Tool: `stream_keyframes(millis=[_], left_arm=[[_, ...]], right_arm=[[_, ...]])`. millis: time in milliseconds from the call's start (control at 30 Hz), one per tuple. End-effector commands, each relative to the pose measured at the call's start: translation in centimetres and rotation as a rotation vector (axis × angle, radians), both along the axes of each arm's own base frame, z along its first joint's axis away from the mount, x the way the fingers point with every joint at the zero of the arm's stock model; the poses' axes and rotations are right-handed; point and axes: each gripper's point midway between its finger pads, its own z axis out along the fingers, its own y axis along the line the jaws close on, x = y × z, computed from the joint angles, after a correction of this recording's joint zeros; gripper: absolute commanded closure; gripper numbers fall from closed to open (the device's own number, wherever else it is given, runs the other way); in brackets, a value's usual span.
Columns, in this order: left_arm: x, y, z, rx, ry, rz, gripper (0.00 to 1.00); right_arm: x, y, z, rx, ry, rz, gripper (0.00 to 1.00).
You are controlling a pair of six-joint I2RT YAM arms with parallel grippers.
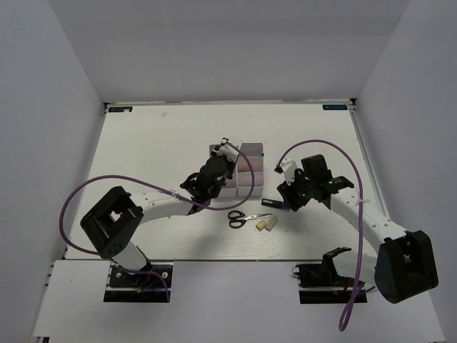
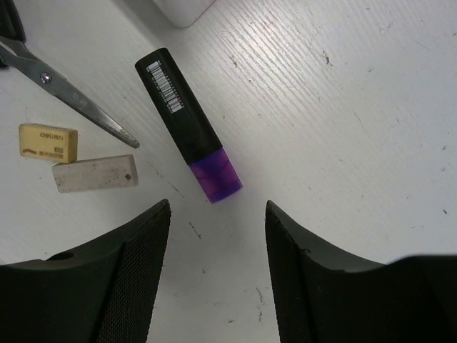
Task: Sort the stationery into containers
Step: Place the stationery in the storage box, then pick up the stationery from the center of the board.
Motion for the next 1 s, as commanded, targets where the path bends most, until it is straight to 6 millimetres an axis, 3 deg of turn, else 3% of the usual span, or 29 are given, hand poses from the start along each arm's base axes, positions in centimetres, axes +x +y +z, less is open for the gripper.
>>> stream_keyframes(millis=[0,100,133,200,400,667,767,800,867,933,967], left_arm=[[0.3,0.8,0.6,-0.051,-0.013,0.046,0.92],[0.4,1.2,0.4,-0.058,-0.013,0.059,0.82],[0.3,1.3,0.3,-0.059,-0.012,0.064,0.69],[0.3,1.4,0.5,-0.066,-0.015,0.067,0.55],[-0.1,1.4,1.8,-0.081,-0.020,0.059,0.34],[-1.7,1.3,4.2,-0.109,-0.059,0.028,0.29],[-3.1,1.6,5.8,-0.100,-0.090,0.008,0.30],[-4.0,1.8,7.6,-0.129,-0.118,-0.003,0.30],[-5.0,2.4,7.0,-0.098,-0.109,-0.017,0.30],[-6.2,3.4,8.6,-0.119,-0.127,-0.024,0.30],[-6.9,3.8,7.4,-0.094,-0.112,-0.033,0.30]], right_arm=[[0.2,0.5,0.6,0.037,0.007,-0.005,0.41],[0.2,0.6,0.5,0.038,0.012,-0.003,0.41],[0.2,0.6,0.5,0.040,0.013,-0.003,0.41],[0.2,0.6,0.4,0.040,0.020,-0.003,0.40],[-0.6,2.3,0.4,0.106,0.043,0.110,0.35],[-0.2,4.0,-1.4,0.110,0.053,0.331,0.36],[0.1,4.3,-2.7,0.095,0.061,0.370,0.38],[0.3,4.4,-3.3,0.086,0.074,0.371,0.38],[1.3,4.3,-3.4,0.071,0.042,0.363,0.38],[1.8,4.3,-3.9,0.056,0.030,0.366,0.38],[2.0,4.1,-4.1,0.041,0.026,0.367,0.38]])
